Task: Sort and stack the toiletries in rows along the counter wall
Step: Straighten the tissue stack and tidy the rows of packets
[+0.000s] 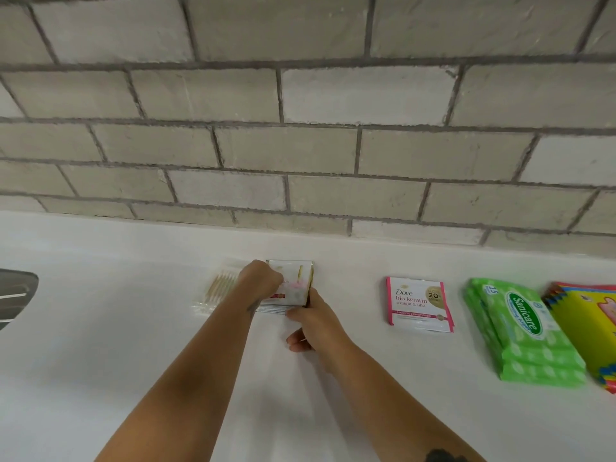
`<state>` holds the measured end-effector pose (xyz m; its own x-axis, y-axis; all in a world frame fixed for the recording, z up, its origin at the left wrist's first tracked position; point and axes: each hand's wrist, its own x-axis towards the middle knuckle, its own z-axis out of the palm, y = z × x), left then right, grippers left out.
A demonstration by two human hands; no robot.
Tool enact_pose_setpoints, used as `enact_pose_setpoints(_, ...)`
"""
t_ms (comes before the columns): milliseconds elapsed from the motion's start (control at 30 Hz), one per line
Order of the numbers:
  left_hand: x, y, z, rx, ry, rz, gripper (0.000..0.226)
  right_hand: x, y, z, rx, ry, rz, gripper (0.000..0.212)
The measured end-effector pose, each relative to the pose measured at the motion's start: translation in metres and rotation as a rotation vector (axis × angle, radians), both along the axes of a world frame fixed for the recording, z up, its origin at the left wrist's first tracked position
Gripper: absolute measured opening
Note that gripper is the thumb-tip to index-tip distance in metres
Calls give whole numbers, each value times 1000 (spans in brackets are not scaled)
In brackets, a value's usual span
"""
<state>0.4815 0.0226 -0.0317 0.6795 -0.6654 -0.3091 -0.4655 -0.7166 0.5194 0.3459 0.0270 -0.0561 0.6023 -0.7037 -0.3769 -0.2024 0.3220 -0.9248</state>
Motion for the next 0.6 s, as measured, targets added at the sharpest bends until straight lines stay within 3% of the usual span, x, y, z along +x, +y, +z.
enact_pose_setpoints(600,-35,42,-21,-133,99,12,16,-56,37,-4,-16,-70,12,41)
